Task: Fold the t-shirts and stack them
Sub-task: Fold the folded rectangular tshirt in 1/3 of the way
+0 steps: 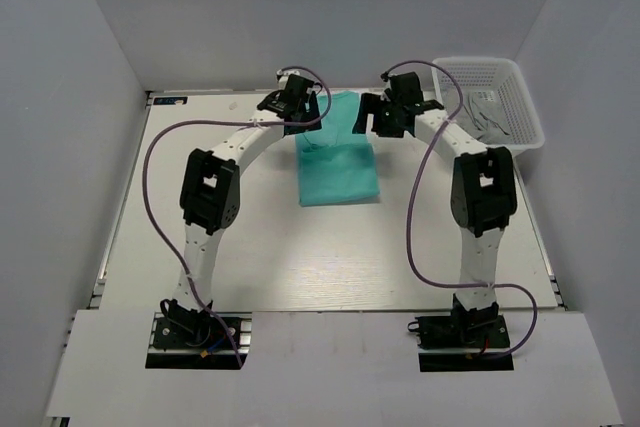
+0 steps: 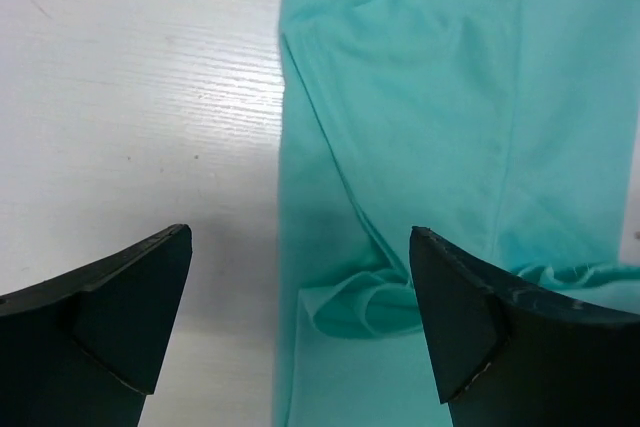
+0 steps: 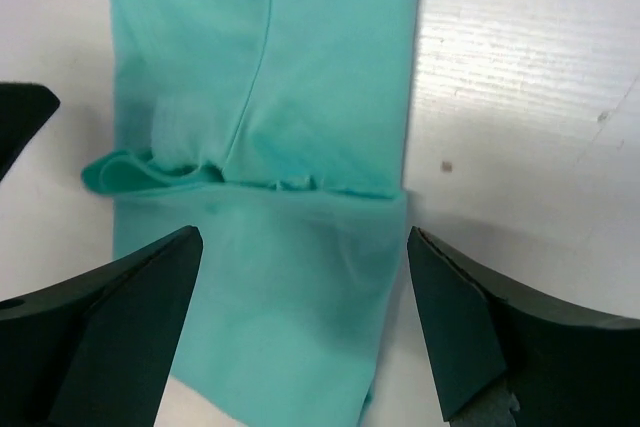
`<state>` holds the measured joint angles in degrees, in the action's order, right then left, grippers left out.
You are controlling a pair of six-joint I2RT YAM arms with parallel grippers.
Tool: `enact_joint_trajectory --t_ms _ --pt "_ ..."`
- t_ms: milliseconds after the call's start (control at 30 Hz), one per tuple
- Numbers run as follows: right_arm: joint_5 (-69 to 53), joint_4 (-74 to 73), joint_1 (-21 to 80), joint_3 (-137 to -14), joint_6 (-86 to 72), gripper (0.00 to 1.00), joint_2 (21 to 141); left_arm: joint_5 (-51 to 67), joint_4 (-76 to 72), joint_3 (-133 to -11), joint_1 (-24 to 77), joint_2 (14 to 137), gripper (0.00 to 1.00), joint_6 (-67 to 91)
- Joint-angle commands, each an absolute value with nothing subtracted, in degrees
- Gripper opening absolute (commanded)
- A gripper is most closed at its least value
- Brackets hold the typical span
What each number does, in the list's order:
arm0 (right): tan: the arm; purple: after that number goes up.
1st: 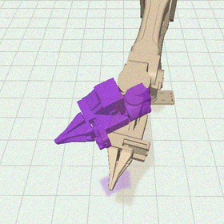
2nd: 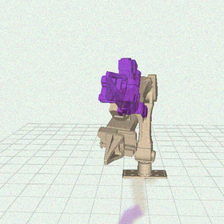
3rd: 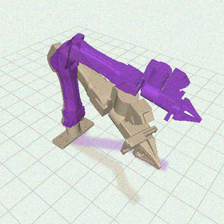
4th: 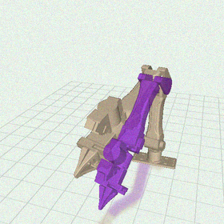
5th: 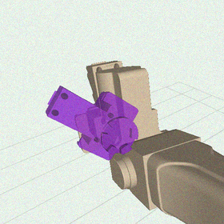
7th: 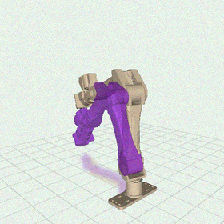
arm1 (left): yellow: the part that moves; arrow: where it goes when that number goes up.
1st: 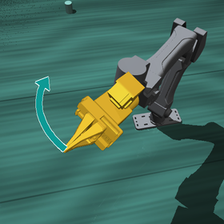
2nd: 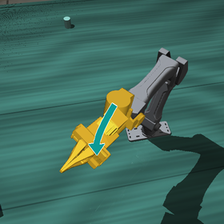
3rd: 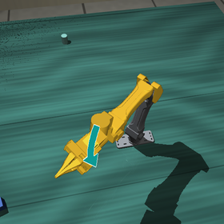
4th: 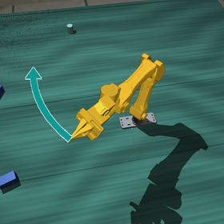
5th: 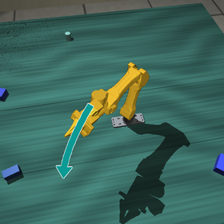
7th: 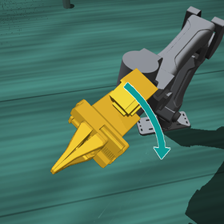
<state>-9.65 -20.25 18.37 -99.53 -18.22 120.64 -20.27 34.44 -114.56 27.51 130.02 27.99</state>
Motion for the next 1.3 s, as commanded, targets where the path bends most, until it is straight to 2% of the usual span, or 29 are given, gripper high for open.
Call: enact_joint_trajectory --t_ms 0,100,133,233,333,467,700,900,1033,1133,1267 --pt "-13.1 -13.2 18.7 -90.7 -16.4 0.89 110.7 -16.0 31.3 -104.7 27.9 120.5 1.0 25.5" --pt "-15.6 -10.2 19.2 -80.9 -16.5 0.89 105.5 -12.5 28.7 -96.7 28.8 115.1 1.0 26.7" --pt "-16.8 -9.8 19.1 -79.9 -16.2 0.89 104.3 -11.1 26.4 -95.2 29.5 114.0 1.0 26.0" --pt "-22.1 -7.2 18.9 -77.9 -15.8 0.89 103.9 5.4 18.8 -90.3 29.5 112.6 1.0 24.3" --pt "-25.3 -5.9 18.7 -79.6 -15.4 0.89 106.4 8.8 17.0 -91.2 30.1 115.4 1.0 24.3" --pt "-25.6 -7.1 18.6 -85.0 -13.5 0.89 112.3 6.4 22.1 -97.3 29.5 122.5 1.0 25.3" --pt "-21.9 -6.8 18.7 -90.8 -9.6 0.89 121.1 -3.5 18.8 -101.4 29.0 128.3 1.0 27.2" --pt "-19.0 -12.5 18.9 -97.4 -8.0 0.89 127.4 -6.7 26.2 -109.4 28.5 133.4 1.0 27.2" --pt "-18.0 -12.7 19.0 -96.0 -6.2 0.89 121.4 -6.1 26.9 -108.2 29.0 128.7 1.0 26.7" --pt "-17.4 -11.3 19.0 -88.8 -7.9 0.89 114.1 -6.9 25.1 -103.6 29.5 120.4 1.0 26.1" --pt "-14.4 -9.0 19.2 -78.1 -11.4 0.89 105.7 -6.2 22.1 -90.2 29.5 109.6 1.0 26.1"
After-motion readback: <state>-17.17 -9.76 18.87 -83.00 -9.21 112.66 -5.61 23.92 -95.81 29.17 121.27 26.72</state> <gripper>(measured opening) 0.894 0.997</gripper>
